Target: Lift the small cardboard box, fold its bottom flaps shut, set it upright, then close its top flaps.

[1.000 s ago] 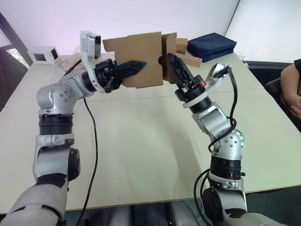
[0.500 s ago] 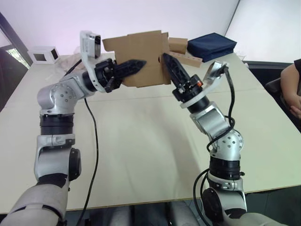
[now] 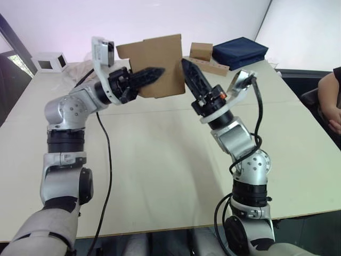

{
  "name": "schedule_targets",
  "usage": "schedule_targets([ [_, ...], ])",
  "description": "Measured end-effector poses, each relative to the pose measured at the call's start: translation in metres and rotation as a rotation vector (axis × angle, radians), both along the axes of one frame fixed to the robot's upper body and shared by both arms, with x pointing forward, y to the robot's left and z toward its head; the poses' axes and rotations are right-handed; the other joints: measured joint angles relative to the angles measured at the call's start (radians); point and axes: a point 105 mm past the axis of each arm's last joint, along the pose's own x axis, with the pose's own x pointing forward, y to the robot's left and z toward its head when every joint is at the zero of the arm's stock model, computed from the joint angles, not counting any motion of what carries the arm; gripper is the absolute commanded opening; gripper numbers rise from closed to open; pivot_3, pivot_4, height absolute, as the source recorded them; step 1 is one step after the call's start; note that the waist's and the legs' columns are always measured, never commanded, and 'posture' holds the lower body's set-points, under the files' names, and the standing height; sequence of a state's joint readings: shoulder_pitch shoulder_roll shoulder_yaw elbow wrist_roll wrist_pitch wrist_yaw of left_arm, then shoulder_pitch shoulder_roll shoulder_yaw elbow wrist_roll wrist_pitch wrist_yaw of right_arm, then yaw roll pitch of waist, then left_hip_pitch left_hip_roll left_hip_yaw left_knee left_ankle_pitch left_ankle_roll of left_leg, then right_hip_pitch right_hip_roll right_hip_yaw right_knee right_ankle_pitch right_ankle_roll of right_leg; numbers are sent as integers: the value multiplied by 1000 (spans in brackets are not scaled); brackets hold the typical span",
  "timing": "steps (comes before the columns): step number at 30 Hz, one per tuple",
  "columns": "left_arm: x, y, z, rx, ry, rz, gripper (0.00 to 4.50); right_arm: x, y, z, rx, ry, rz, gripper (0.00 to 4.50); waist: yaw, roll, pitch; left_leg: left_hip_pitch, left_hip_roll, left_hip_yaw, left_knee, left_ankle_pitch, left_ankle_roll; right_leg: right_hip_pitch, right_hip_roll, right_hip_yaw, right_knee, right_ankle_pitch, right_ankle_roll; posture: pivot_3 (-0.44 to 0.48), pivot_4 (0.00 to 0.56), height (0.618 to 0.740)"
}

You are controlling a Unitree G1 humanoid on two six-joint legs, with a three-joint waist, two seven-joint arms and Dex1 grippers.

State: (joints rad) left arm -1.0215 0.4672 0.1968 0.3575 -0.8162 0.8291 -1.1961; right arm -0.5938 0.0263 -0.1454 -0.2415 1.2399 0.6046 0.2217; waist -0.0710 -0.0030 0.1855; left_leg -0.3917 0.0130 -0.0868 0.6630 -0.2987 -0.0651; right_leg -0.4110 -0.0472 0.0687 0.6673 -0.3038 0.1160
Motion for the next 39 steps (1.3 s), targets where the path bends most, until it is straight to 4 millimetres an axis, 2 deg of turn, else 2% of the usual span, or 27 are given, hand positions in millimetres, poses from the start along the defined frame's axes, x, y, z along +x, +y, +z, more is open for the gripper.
schedule_targets([
  [5, 0, 2, 1, -8, -1, 5, 0, -2, 2, -2, -14, -4, 1, 2847, 0, 0, 0, 0, 0, 0, 0, 0, 0, 0, 0, 0, 0, 0, 0, 0, 150, 740],
  [10, -6, 9, -9, 18, 47, -11, 0, -5, 3, -11, -87, 0, 10, 2847, -1, 0, 0, 0, 0, 0, 0, 0, 0, 0, 0, 0, 0, 0, 0, 0, 150, 740],
  [14, -11, 12, -6, 30, 33, -22, 0, -10, -7, -16, -124, -2, 43, 2847, 2, 0, 0, 0, 0, 0, 0, 0, 0, 0, 0, 0, 0, 0, 0, 0, 150, 740],
  [17, -14, 15, -3, 44, 15, -23, 0, -11, -26, -17, -110, 9, 42, 2847, 2, 0, 0, 0, 0, 0, 0, 0, 1, 0, 0, 0, 0, 0, 0, 0, 150, 740],
  [20, -16, 13, -3, 52, 6, -34, 0, -10, -42, -11, -85, -6, 14, 2159, 1, 0, 0, 0, 0, 0, 0, -1, 2, 0, 0, 0, 0, 0, 0, 0, 150, 740],
  [24, -16, 9, -6, 70, 14, -46, 0, -5, -45, -13, -93, 1, -34, 552, 0, 0, 0, 0, 0, 0, 0, -1, 1, 0, 0, 0, 0, 0, 0, 0, 150, 740],
  [26, -16, 9, -6, 71, 15, -46, 0, 1, -46, -15, -108, 6, -76, 50, 0, 0, 0, 0, 0, 0, -1, -1, 1, 0, 0, 0, 0, 0, 0, 0, 150, 740],
  [31, -16, 8, -7, 75, 17, -50, 0, 5, -37, -20, -141, 5, -97, 50, 2, 0, 0, 0, 0, 0, 0, 0, 0, 0, 0, 0, 0, 0, 0, 0, 150, 740],
  [35, -16, 3, -9, 71, 24, -66, 0, 0, -15, -24, -172, -6, -33, 50, 0, 0, 0, 0, 0, 0, 0, 0, 0, 0, 0, 0, 0, 0, 0, 0, 150, 740],
  [39, -16, 3, -9, 71, 25, -66, 0, -2, -13, -24, -191, -21, -34, 50, 2, 0, 0, 0, 0, 0, 0, 0, 0, 0, 0, 0, 0, 0, 0, 0, 150, 740],
])
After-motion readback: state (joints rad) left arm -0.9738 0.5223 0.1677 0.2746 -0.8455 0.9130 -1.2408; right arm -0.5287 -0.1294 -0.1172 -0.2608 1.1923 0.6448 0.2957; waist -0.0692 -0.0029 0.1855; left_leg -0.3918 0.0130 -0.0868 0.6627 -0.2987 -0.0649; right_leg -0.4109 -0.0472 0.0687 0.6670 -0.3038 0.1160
